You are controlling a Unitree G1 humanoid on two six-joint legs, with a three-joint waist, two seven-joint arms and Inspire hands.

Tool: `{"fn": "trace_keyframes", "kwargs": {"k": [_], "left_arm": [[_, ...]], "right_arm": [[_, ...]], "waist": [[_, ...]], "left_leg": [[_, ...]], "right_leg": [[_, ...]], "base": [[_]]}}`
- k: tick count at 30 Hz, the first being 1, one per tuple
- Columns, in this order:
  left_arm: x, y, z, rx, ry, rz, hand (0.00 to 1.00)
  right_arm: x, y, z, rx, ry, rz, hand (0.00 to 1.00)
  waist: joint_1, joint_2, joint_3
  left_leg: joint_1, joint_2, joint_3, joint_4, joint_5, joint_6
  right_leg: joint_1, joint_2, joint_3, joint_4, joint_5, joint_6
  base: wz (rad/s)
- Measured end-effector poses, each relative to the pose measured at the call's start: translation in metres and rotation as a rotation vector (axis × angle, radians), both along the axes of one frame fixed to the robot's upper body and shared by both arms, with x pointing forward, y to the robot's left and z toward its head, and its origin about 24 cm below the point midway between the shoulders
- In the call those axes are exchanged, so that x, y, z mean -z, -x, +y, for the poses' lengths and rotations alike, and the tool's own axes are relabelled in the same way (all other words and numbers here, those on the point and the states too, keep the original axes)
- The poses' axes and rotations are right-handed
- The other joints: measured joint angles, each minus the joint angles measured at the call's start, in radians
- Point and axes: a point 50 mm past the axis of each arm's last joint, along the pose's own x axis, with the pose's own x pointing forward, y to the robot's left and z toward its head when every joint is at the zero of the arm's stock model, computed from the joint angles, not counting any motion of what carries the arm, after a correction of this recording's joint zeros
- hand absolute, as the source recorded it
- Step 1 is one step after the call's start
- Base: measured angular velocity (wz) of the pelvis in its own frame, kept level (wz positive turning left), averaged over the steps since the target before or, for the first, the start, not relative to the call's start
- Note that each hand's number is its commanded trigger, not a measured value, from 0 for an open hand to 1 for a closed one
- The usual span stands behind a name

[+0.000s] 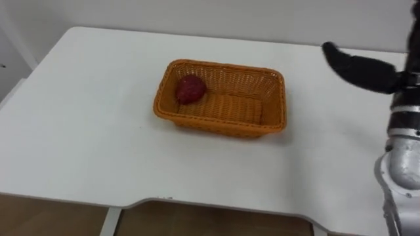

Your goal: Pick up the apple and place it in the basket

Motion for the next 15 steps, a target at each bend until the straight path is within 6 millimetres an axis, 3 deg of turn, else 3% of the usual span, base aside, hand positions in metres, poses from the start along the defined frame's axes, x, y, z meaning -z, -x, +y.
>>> {"fn": "trace_keyframes", "kwargs": {"k": [2,6,9,11,15], "left_arm": [[-0.002,0.006,0.005,-0.047,-0.029,-0.008,0.0],[-0.003,0.016,0.008,-0.081,-0.056,0.001,0.0],[-0.004,0.019,0.01,-0.101,-0.079,0.002,0.0],[-0.006,0.015,0.013,-0.113,-0.096,-0.013,0.0],[-0.007,0.005,0.015,-0.116,-0.105,-0.037,0.0]], "right_arm": [[-0.005,0.013,-0.026,0.164,-0.107,-0.092,0.0],[0.002,0.032,-0.058,0.38,-0.266,-0.166,0.0],[0.026,0.052,-0.088,0.586,-0.434,-0.159,0.0],[0.057,0.075,-0.108,0.763,-0.557,-0.095,0.0],[0.098,0.102,-0.119,0.934,-0.714,0.023,0.0]], "waist": [[-0.016,-0.001,0.0016],[-0.066,-0.001,0.0017],[-0.106,-0.002,-0.0015],[-0.13,0.001,-0.0051],[-0.14,0.018,-0.0117]], "left_leg": [[0.01,0.001,0.006,-0.008,0.0,0.0],[0.009,0.002,0.011,-0.01,0.0,0.0],[-0.004,0.001,0.01,-0.008,0.0,0.0],[-0.014,0.0,0.005,-0.004,0.0,0.0],[-0.033,-0.001,0.01,0.001,0.0,0.001]], "right_leg": [[0.002,0.001,0.011,0.0,0.0,0.0],[-0.006,0.001,0.012,0.0,0.0,0.0],[-0.013,0.001,0.012,0.001,0.0,0.0],[-0.017,0.0,0.011,0.001,0.0,0.0],[-0.036,0.0,0.015,0.002,0.0,0.0]], "base": [[-0.08],[-0.06],[0.0],[0.08],[-0.06]]}}
